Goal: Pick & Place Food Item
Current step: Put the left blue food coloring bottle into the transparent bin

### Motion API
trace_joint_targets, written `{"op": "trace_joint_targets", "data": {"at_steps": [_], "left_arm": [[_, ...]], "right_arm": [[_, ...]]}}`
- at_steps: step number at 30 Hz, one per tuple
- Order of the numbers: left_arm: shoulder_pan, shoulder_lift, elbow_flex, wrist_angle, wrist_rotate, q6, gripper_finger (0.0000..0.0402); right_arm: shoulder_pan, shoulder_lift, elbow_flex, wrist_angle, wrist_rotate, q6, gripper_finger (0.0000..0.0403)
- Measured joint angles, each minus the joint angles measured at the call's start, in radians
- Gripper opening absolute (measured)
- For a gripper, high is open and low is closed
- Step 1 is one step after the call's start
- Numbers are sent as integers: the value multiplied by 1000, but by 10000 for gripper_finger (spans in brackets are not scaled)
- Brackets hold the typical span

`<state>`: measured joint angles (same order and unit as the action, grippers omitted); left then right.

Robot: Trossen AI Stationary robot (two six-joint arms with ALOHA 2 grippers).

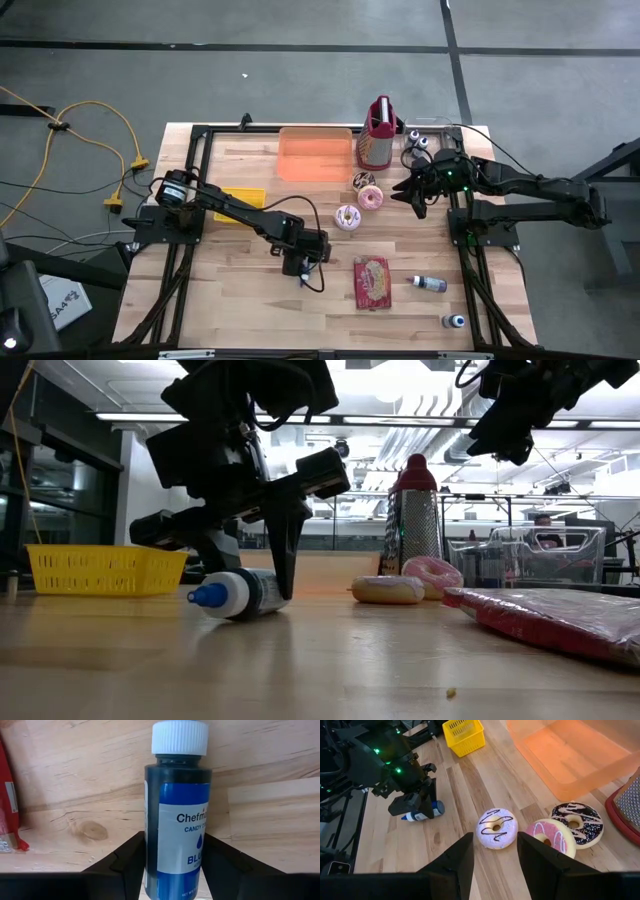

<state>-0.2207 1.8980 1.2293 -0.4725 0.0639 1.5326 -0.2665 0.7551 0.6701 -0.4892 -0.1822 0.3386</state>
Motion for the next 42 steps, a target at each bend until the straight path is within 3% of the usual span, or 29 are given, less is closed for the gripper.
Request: {"op": "trace_joint_targets", "data": {"at_steps": [42], "left_arm": [[1, 0, 0, -1, -1, 11, 154]], "right_arm": [[0, 0, 0, 0, 0, 0, 136]]}}
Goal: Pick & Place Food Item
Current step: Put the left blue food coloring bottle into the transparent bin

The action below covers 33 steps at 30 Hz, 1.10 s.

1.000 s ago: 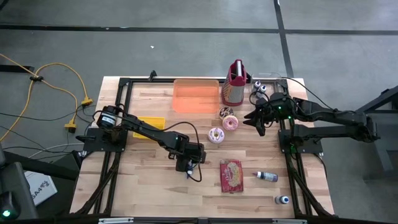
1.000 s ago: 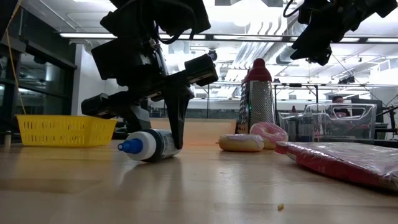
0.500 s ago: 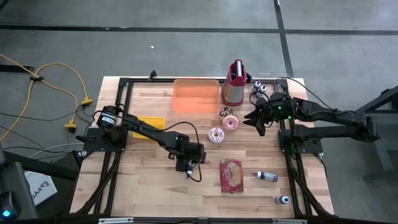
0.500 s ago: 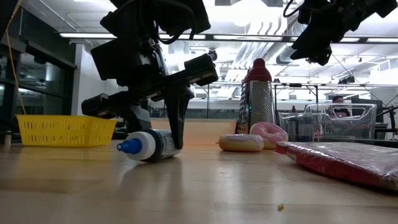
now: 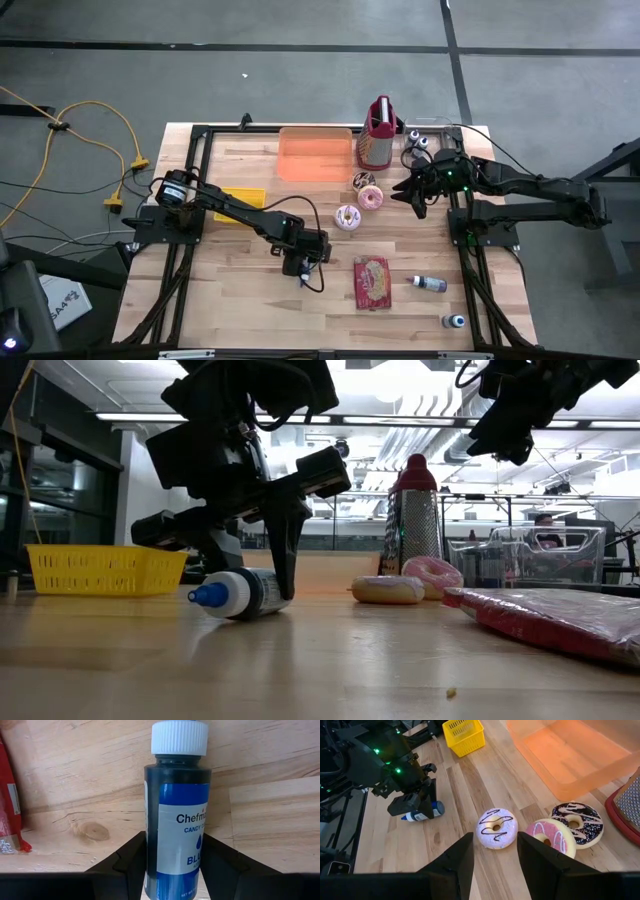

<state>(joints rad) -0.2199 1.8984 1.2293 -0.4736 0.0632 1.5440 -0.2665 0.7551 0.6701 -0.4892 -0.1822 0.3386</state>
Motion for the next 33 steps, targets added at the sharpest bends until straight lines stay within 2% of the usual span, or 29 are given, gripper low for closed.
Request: {"op": "trace_joint_targets", "data": {"at_steps": [14, 28, 33], "left_arm": [[3, -6, 0, 6, -3, 0, 154], [12, -12, 0, 9, 38, -27, 154], [36, -20, 0, 41, 121, -101, 154]], "right_arm": [[0, 0, 0, 0, 0, 0, 136], [0, 0, 0, 0, 0, 0, 136], [0, 0, 0, 0, 0, 0, 136]]}}
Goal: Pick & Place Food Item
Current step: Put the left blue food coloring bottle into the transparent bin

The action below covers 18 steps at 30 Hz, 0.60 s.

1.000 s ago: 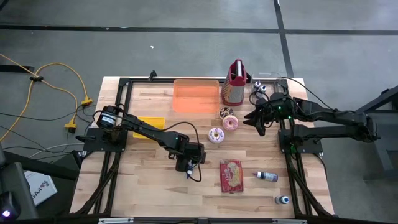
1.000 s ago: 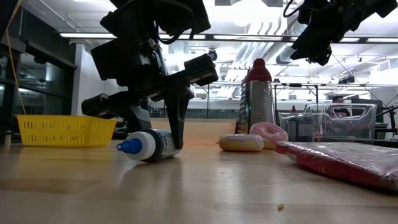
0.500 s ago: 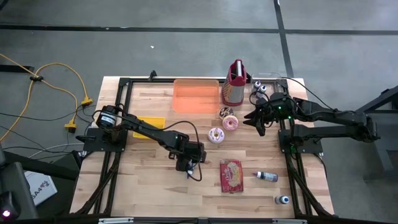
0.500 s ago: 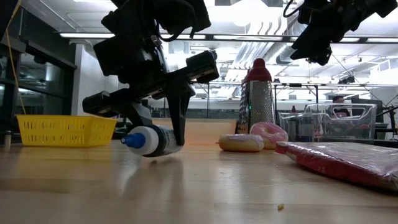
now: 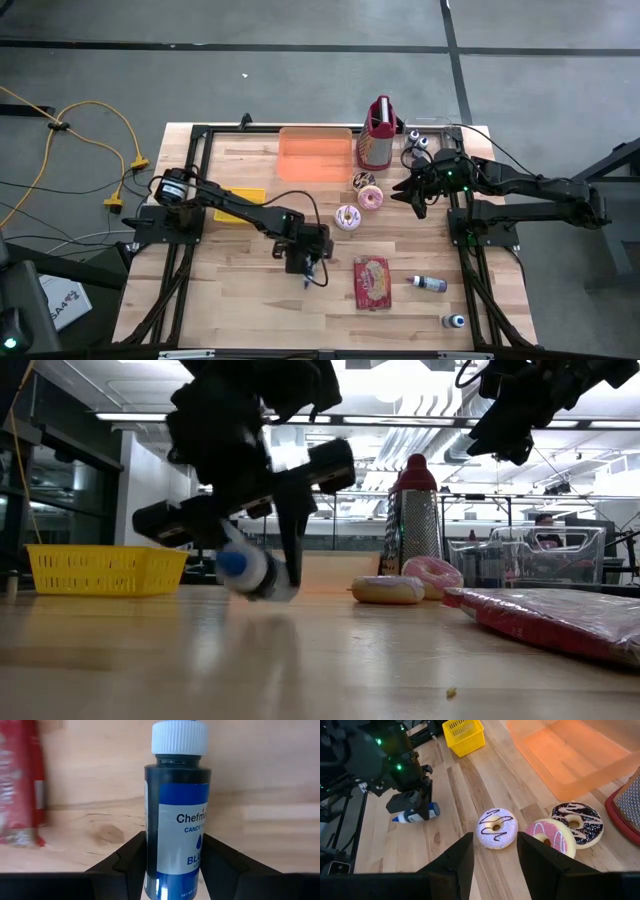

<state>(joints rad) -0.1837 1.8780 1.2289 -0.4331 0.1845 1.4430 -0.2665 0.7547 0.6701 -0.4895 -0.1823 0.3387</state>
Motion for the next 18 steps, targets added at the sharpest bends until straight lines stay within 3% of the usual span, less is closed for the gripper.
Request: {"op": "trace_joint_targets", "data": {"at_steps": [3, 8, 18], "left_arm": [[20, -4, 0, 75, 66, -40, 154], [64, -4, 1, 265, 80, -225, 154], [167, -4, 1, 378, 76, -814, 154]], "right_arm": [[0, 0, 0, 0, 0, 0, 136], [0, 0, 0, 0, 0, 0, 136], [0, 0, 0, 0, 0, 0, 136]]}}
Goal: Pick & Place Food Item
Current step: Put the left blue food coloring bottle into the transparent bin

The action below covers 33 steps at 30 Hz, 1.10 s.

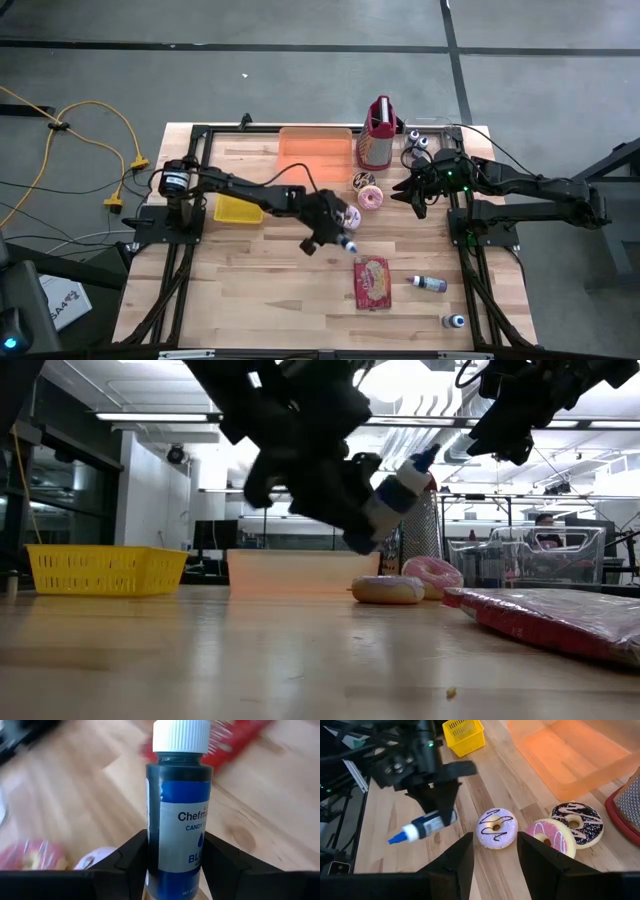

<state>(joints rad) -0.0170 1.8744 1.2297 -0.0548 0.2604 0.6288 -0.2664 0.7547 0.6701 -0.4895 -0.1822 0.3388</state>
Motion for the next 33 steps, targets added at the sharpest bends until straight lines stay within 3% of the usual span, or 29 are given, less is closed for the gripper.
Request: {"op": "trace_joint_targets", "data": {"at_steps": [9, 14, 33], "left_arm": [[54, -11, 0, 143, -4, -434, 154], [63, -13, 0, 210, -5, -582, 154], [31, -13, 0, 190, 7, -738, 154]], "right_arm": [[0, 0, 0, 0, 0, 0, 136], [0, 0, 0, 0, 0, 0, 136], [0, 0, 0, 9, 0, -41, 136]]}}
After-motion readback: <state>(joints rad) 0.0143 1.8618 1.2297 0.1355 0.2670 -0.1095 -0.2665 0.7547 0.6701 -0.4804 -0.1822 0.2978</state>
